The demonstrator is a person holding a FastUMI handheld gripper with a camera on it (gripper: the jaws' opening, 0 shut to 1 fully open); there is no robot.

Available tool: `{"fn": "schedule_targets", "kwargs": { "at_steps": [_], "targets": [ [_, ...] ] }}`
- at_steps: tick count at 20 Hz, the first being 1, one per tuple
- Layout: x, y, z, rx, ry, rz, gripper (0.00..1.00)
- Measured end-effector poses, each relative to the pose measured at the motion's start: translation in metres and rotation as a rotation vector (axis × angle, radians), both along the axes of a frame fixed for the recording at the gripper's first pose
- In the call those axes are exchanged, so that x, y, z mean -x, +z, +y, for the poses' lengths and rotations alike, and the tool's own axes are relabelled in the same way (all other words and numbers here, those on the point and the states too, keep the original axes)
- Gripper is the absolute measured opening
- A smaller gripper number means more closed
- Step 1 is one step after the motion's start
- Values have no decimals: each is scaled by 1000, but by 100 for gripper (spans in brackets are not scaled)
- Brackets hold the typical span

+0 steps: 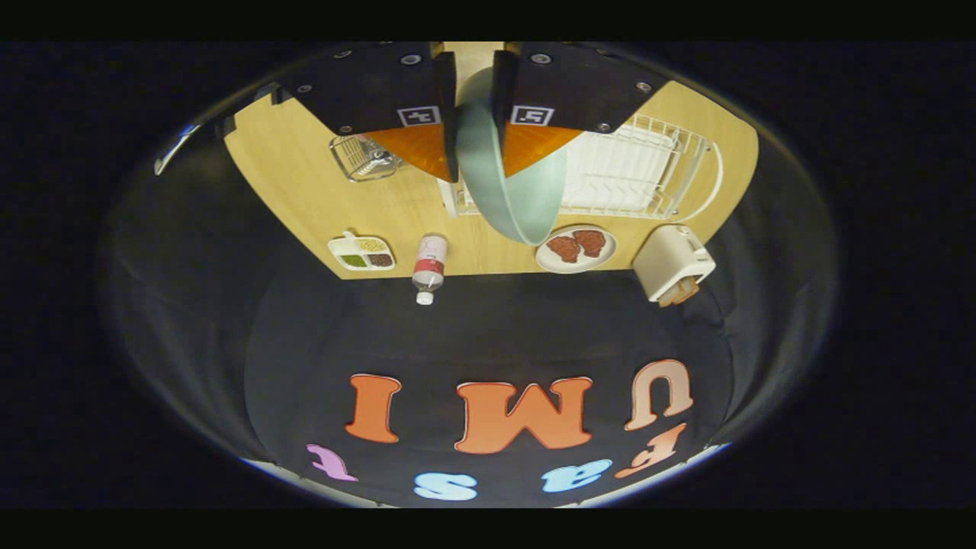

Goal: Take the plate from the dish rack, then take the spoon from the basket and place it into the plate.

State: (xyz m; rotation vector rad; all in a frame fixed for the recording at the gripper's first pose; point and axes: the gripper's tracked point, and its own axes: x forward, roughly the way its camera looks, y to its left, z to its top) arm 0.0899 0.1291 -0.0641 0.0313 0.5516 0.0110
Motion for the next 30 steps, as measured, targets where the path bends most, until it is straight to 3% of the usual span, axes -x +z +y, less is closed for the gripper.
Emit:
{"fn": "schedule_targets", "kwargs": {
  "at_steps": [8,18,30],
  "targets": [
    [88,-46,18,-380,97,47,19],
    [136,-134,17,-679,55,112,19],
    [145,-192,21,-791,-6,199,19]
  ]
}}
